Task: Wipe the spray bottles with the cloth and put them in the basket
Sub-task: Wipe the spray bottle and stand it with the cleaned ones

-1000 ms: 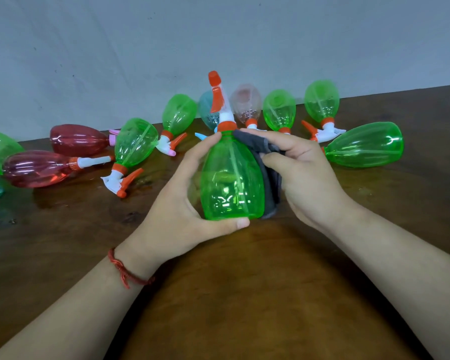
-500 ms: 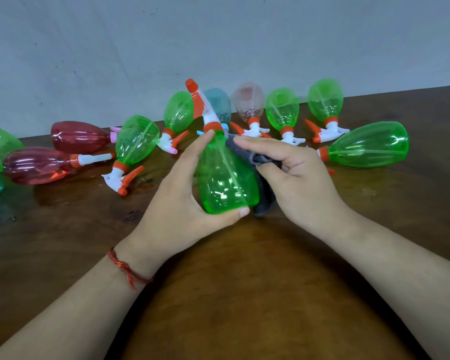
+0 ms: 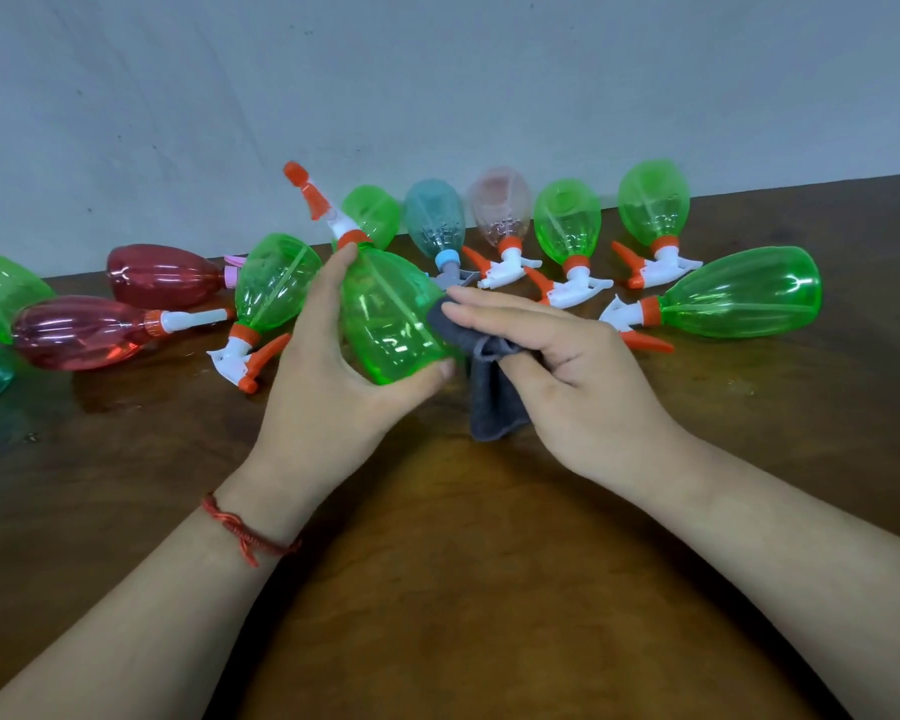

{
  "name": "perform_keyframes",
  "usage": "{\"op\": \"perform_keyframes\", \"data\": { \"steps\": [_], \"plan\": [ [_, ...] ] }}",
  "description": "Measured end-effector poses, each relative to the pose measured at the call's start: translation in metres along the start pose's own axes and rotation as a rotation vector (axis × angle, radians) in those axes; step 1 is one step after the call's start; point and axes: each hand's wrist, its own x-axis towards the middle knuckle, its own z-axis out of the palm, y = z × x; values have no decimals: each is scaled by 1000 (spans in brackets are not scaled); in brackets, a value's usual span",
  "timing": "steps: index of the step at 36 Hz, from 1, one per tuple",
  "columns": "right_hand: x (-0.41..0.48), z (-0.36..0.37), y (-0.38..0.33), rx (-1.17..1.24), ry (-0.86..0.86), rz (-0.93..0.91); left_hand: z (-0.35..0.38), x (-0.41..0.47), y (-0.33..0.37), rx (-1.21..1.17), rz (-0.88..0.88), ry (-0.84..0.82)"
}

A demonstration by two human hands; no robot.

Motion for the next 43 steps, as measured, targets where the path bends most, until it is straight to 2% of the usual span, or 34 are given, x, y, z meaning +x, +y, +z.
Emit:
{"op": "perform_keyframes", "data": {
  "steps": [4, 11, 16, 21, 26, 39, 43],
  "plan": [
    [5, -4, 4, 123, 52, 93, 4, -6, 5, -17, 98, -161],
    [13, -9, 2, 689, 145, 221, 4, -17, 25, -193, 164, -356],
    [16, -11, 5, 661, 211, 168, 4, -17, 20, -153, 162, -450],
    [16, -10, 7, 517, 252, 140, 8, -16, 18, -93, 223, -417],
    [15, -9, 5, 447, 205, 109, 11, -17, 20, -145, 235, -303],
    [6, -2, 8, 333, 64, 92, 1, 1, 8, -448, -89, -85],
    [6, 0, 8, 355, 117, 125, 5, 1, 11, -496, -114, -73]
  ]
}}
